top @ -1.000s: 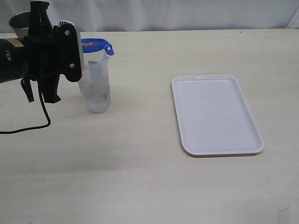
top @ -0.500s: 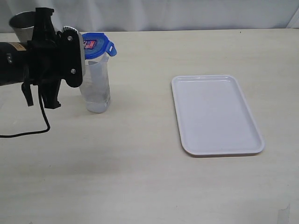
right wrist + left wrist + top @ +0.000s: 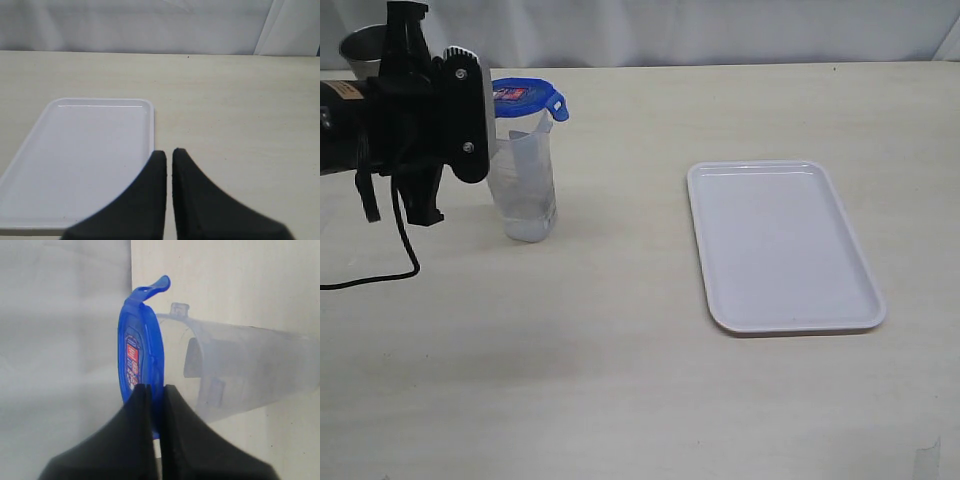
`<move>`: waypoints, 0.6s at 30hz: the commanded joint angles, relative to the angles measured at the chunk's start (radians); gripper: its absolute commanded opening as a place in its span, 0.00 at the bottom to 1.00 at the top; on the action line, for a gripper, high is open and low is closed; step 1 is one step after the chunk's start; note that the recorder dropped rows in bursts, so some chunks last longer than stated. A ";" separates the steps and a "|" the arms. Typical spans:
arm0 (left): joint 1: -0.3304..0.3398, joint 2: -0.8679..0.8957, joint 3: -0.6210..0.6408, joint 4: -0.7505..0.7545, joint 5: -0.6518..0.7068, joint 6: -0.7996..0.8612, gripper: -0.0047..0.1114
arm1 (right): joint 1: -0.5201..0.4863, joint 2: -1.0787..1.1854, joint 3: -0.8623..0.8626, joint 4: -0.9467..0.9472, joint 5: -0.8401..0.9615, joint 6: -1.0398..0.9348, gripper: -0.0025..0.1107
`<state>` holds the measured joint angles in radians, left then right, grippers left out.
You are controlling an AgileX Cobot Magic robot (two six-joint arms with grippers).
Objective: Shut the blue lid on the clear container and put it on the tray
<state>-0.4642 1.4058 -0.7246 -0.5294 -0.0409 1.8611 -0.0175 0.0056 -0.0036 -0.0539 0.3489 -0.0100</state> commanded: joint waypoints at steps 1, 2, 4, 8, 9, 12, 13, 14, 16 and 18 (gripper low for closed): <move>-0.001 -0.001 0.003 -0.005 0.009 -0.001 0.04 | -0.003 -0.006 0.004 -0.002 -0.003 -0.004 0.06; -0.001 0.002 0.003 -0.005 0.011 -0.001 0.04 | -0.003 -0.006 0.004 -0.002 -0.003 -0.004 0.06; -0.001 0.002 0.003 -0.005 0.013 -0.001 0.04 | -0.003 -0.006 0.004 -0.002 -0.003 -0.004 0.06; -0.001 0.002 0.003 -0.005 0.035 -0.001 0.04 | -0.003 -0.006 0.004 -0.002 -0.003 -0.004 0.06; -0.001 0.002 0.003 -0.003 0.048 -0.001 0.04 | -0.003 -0.006 0.004 -0.002 -0.003 -0.004 0.06; -0.001 0.002 0.003 -0.003 0.046 -0.001 0.04 | -0.003 -0.006 0.004 -0.002 -0.003 -0.004 0.06; -0.001 0.002 0.003 -0.003 0.046 -0.001 0.04 | -0.003 -0.006 0.004 -0.002 -0.003 -0.004 0.06; -0.001 0.002 0.003 -0.003 0.046 -0.001 0.04 | -0.003 -0.006 0.004 -0.002 -0.003 -0.004 0.06; -0.001 0.002 0.003 -0.003 0.046 -0.001 0.04 | -0.003 -0.006 0.004 -0.002 -0.003 -0.004 0.06; -0.001 0.002 0.003 -0.003 0.050 -0.001 0.04 | -0.003 -0.006 0.004 -0.002 -0.003 -0.004 0.06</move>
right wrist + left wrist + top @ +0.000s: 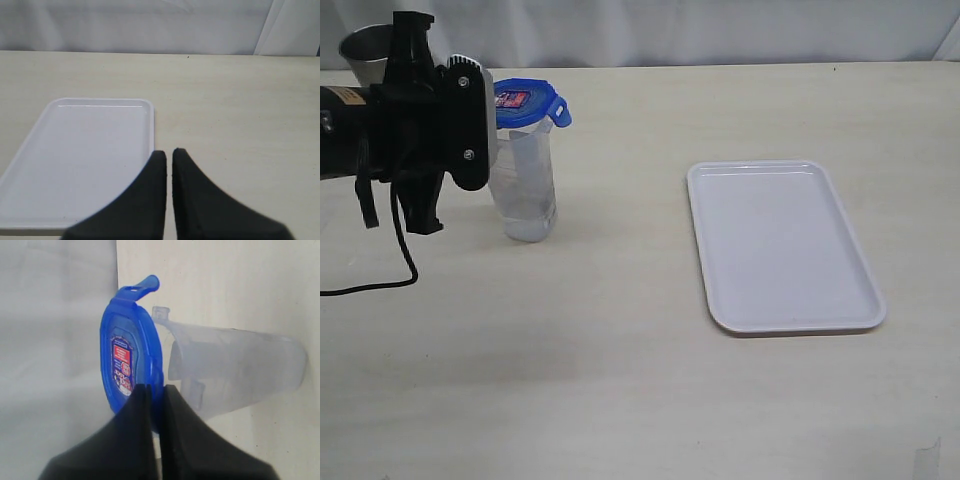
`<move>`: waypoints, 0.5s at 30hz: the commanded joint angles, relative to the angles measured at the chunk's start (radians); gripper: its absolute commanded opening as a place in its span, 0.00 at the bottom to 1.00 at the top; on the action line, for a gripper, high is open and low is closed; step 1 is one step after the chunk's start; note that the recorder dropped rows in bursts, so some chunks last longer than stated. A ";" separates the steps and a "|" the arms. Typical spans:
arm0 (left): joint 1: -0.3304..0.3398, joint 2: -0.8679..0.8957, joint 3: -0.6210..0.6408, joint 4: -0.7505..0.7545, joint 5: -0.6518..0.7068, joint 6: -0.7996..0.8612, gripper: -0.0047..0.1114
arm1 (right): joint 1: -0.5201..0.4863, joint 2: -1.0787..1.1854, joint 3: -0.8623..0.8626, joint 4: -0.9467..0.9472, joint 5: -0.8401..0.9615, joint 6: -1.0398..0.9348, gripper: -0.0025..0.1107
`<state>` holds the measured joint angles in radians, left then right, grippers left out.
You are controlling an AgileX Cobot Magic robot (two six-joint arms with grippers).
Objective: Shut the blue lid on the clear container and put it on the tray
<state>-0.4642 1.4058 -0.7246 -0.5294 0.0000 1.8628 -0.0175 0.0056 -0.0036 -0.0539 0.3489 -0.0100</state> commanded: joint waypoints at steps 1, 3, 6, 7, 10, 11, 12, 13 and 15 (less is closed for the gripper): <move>-0.001 0.002 0.003 -0.003 0.009 -0.002 0.04 | -0.003 -0.006 0.004 -0.002 -0.003 -0.004 0.06; -0.001 0.002 0.003 -0.003 0.009 -0.002 0.04 | -0.003 -0.006 0.004 -0.002 -0.003 -0.004 0.06; 0.001 0.002 0.003 -0.003 0.009 -0.002 0.04 | -0.003 -0.006 0.004 -0.002 -0.003 -0.004 0.06; 0.001 0.002 0.003 -0.003 0.006 -0.002 0.04 | -0.003 -0.006 0.004 -0.002 -0.003 -0.004 0.06; 0.001 0.002 0.003 -0.003 0.017 -0.002 0.04 | -0.003 -0.006 0.004 -0.002 -0.003 -0.004 0.06; 0.001 0.002 0.003 -0.003 0.021 -0.002 0.04 | -0.003 -0.006 0.004 -0.002 -0.003 -0.004 0.06; 0.001 0.002 0.003 -0.003 0.025 -0.002 0.04 | -0.003 -0.006 0.004 -0.002 -0.003 -0.004 0.06; 0.001 0.002 0.003 -0.003 0.030 -0.002 0.04 | -0.003 -0.006 0.004 -0.002 -0.003 -0.004 0.06; 0.001 0.002 0.003 -0.003 0.040 -0.002 0.04 | -0.003 -0.006 0.004 -0.002 -0.003 -0.004 0.06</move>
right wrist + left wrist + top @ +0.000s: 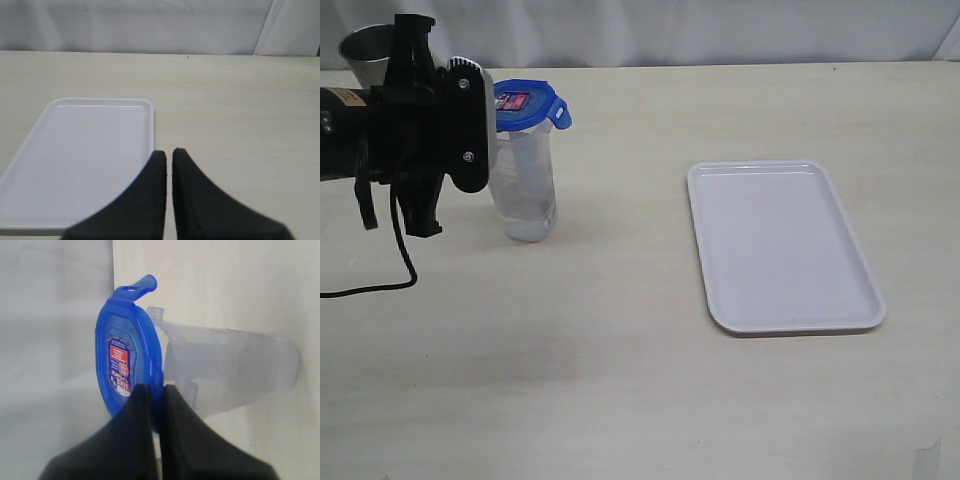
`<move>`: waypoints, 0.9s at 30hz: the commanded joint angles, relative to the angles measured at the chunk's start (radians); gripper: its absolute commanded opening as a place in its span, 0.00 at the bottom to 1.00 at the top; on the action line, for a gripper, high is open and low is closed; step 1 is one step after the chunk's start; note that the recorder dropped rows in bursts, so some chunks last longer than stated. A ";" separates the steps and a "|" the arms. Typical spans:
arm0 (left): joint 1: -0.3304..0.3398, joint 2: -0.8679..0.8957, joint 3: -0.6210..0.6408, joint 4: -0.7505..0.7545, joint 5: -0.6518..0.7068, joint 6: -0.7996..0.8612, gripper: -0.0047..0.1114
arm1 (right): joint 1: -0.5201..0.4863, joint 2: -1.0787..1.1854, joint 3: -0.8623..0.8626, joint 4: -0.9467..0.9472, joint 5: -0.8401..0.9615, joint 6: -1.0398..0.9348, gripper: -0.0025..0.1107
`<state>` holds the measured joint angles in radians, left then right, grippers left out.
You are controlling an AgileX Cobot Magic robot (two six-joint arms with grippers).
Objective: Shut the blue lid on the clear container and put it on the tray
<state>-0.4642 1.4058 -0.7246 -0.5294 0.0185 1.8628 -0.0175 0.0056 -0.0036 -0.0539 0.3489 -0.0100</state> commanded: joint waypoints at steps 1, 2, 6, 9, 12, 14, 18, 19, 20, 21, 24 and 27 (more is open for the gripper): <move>0.001 0.002 0.003 -0.003 0.030 -0.002 0.04 | -0.003 -0.006 0.004 -0.002 -0.003 -0.004 0.06; 0.001 0.002 0.003 -0.003 0.030 -0.002 0.04 | -0.003 -0.006 0.004 -0.002 -0.003 -0.004 0.06; 0.013 0.002 0.003 -0.003 0.021 -0.002 0.04 | -0.003 -0.006 0.004 -0.004 -0.003 -0.004 0.06; 0.042 0.002 0.003 -0.003 0.024 -0.002 0.04 | -0.003 -0.006 0.004 -0.004 -0.003 -0.004 0.06; 0.058 0.002 0.003 -0.003 0.034 -0.002 0.04 | -0.003 -0.006 0.004 -0.004 -0.003 -0.004 0.06; 0.058 0.002 0.003 -0.003 0.043 -0.002 0.04 | -0.003 -0.006 0.004 -0.004 -0.003 -0.004 0.06; 0.056 0.002 0.003 0.024 0.061 -0.002 0.04 | -0.003 -0.006 0.004 -0.004 -0.003 -0.004 0.06; 0.056 0.002 0.003 0.024 0.073 -0.002 0.04 | -0.003 -0.006 0.004 -0.004 -0.003 -0.004 0.06; 0.056 0.002 0.003 0.024 0.082 -0.002 0.04 | -0.003 -0.006 0.004 -0.004 -0.003 -0.004 0.06; 0.056 0.002 0.003 0.024 0.089 -0.002 0.04 | -0.003 -0.006 0.004 -0.004 -0.003 -0.004 0.06; 0.056 0.002 0.003 0.022 0.102 -0.002 0.04 | -0.003 -0.006 0.004 -0.004 -0.003 -0.004 0.06; 0.056 0.002 0.003 0.022 0.091 -0.002 0.04 | -0.003 -0.006 0.004 -0.004 -0.003 -0.004 0.06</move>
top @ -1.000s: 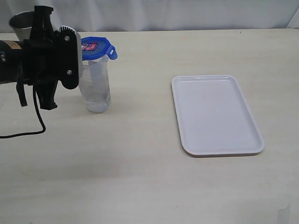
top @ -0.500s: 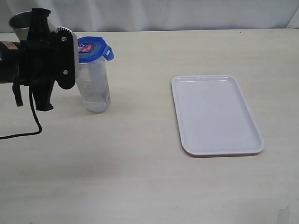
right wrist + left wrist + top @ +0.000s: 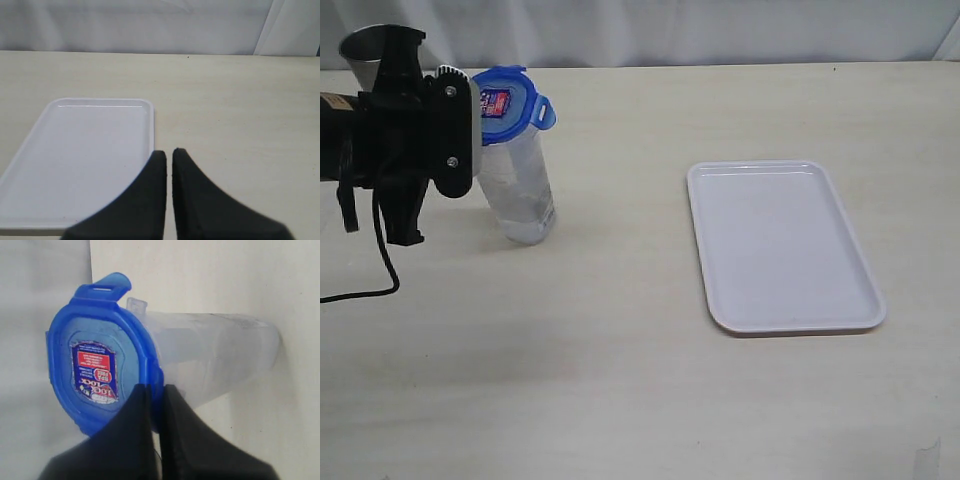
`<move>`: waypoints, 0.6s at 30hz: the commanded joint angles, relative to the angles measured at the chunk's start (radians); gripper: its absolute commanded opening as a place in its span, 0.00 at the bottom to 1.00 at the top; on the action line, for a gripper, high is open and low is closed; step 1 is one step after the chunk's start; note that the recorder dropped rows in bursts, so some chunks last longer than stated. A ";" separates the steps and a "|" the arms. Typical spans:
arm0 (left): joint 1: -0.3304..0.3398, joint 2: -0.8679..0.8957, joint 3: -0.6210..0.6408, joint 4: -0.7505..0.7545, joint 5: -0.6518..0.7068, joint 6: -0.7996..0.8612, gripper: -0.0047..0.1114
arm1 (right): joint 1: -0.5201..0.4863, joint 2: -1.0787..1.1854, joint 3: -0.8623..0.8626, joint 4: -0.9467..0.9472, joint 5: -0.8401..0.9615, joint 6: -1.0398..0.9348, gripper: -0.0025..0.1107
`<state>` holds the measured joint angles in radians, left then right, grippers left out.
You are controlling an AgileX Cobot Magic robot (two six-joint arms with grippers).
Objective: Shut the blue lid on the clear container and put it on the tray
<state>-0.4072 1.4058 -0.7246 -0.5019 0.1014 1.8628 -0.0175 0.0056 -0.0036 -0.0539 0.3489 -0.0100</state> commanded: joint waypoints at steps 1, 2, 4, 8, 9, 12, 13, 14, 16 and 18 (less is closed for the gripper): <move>-0.001 0.002 0.003 -0.007 0.002 -0.002 0.04 | -0.003 -0.006 0.004 -0.004 -0.003 -0.004 0.06; -0.001 0.002 0.003 -0.007 -0.002 -0.002 0.04 | -0.003 -0.006 0.004 -0.004 -0.003 -0.004 0.06; -0.008 0.002 0.003 -0.007 -0.035 -0.009 0.04 | -0.003 -0.006 0.004 -0.004 -0.003 -0.004 0.06; -0.038 0.002 0.003 -0.007 -0.085 -0.009 0.04 | -0.003 -0.006 0.004 -0.004 -0.003 -0.004 0.06; -0.038 0.002 0.003 -0.007 -0.085 -0.009 0.04 | -0.003 -0.006 0.004 -0.004 -0.003 -0.004 0.06; -0.038 0.002 0.003 -0.010 -0.085 -0.009 0.04 | -0.003 -0.006 0.004 -0.004 -0.003 -0.004 0.06; -0.038 0.002 0.003 -0.010 -0.085 -0.009 0.04 | -0.003 -0.006 0.004 -0.004 -0.003 -0.004 0.06; -0.038 0.002 0.003 -0.007 -0.077 -0.009 0.04 | -0.003 -0.006 0.004 -0.004 -0.003 -0.004 0.06; -0.038 0.002 0.003 -0.006 -0.030 -0.009 0.04 | -0.003 -0.006 0.004 -0.004 -0.003 -0.004 0.06; -0.038 0.002 0.003 -0.004 -0.024 -0.009 0.04 | -0.003 -0.006 0.004 -0.004 -0.003 -0.004 0.06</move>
<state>-0.4412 1.4058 -0.7246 -0.5019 0.0554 1.8628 -0.0175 0.0056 -0.0036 -0.0539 0.3489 -0.0100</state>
